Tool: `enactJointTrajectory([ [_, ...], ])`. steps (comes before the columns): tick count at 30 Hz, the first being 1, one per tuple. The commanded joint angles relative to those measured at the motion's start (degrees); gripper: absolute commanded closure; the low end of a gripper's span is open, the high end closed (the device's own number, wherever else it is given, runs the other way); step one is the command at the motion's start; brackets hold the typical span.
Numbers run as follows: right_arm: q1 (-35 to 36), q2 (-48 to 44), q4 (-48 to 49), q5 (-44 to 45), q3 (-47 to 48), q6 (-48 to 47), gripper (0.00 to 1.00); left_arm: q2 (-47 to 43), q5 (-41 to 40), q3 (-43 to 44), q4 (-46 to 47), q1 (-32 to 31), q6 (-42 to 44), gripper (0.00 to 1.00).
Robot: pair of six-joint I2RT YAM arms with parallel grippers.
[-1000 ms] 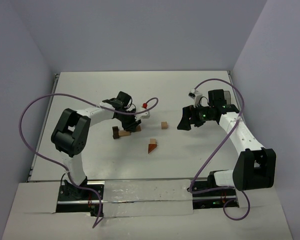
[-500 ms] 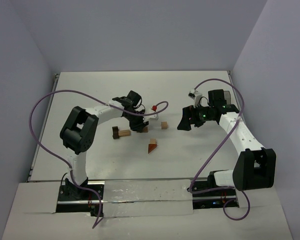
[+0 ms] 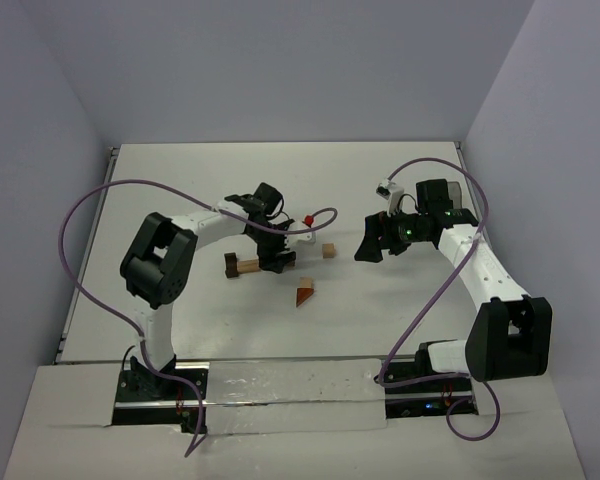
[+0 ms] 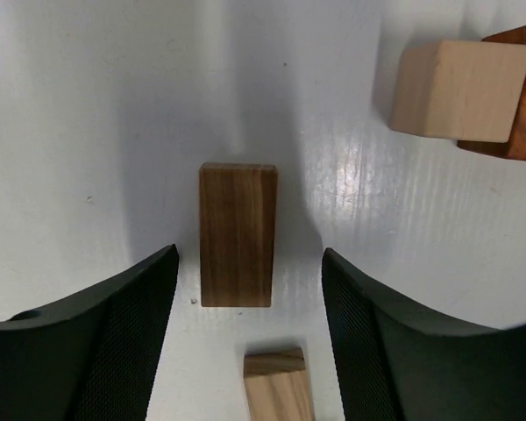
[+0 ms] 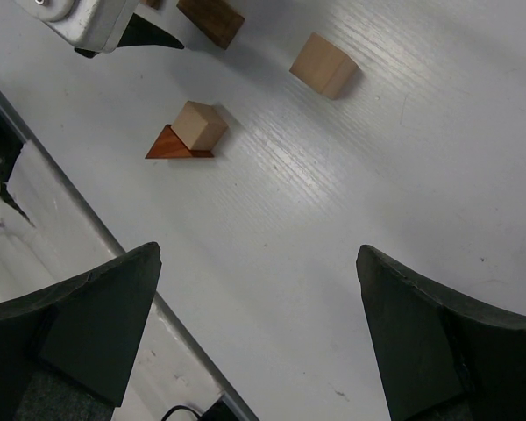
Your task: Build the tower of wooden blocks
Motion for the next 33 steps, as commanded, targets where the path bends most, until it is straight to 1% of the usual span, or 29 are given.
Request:
enactJointTrajectory([
  [1, -0.3, -1.7, -0.4, -0.8, 2.2, -0.3, 0.0, -4.2, 2.4, 1.9, -2.9, -0.3, 0.3, 0.25],
  [4, -0.3, -1.2, -0.4, 0.3, 3.1, -1.0, 0.0, -8.2, 5.5, 3.1, -3.9, -0.3, 1.6, 0.25],
  [7, -0.4, -0.6, -1.0, 1.1, 4.0, -2.1, 0.0, -12.0, 9.3, 1.3, -3.7, -0.4, 2.8, 0.28],
  [8, -0.4, -0.5, -1.2, 1.3, 4.0, -2.1, 0.0, -12.1, 10.1, 1.3, -3.7, -0.4, 2.8, 0.28],
  [10, -0.4, -0.5, -1.3, 2.3, 3.7, -3.0, 0.0, -13.8, 12.7, -1.6, -3.8, -0.6, 2.8, 0.35],
  [12, -0.4, -0.7, -1.4, 2.7, 3.0, -3.6, 0.0, -14.0, 13.5, -2.9, -3.6, -1.4, 2.1, 0.39],
  [16, -0.9, -0.8, -1.4, 3.3, 2.0, -4.1, 0.0, -14.5, 12.6, -6.5, -0.6, -4.1, 0.6, 0.4],
  [22, -2.3, -1.8, -2.2, 4.0, 1.4, -5.1, 0.0, -13.8, 11.0, -8.4, 4.4, -8.2, -1.8, 0.43],
  [27, -2.8, -2.1, -3.3, 3.1, 1.5, -5.5, 0.0, -12.3, 7.2, -9.9, 9.3, -10.4, -4.9, 0.47],
  [29, -4.4, -2.3, -3.4, 3.0, 1.6, -5.7, 0.0, -12.0, 6.0, -10.3, 11.8, -10.9, -6.1, 0.48],
  [33, -4.4, -2.4, -3.7, 2.8, 1.7, -5.8, 0.0, -11.5, 2.3, -12.0, 15.1, -11.6, -7.4, 0.49],
])
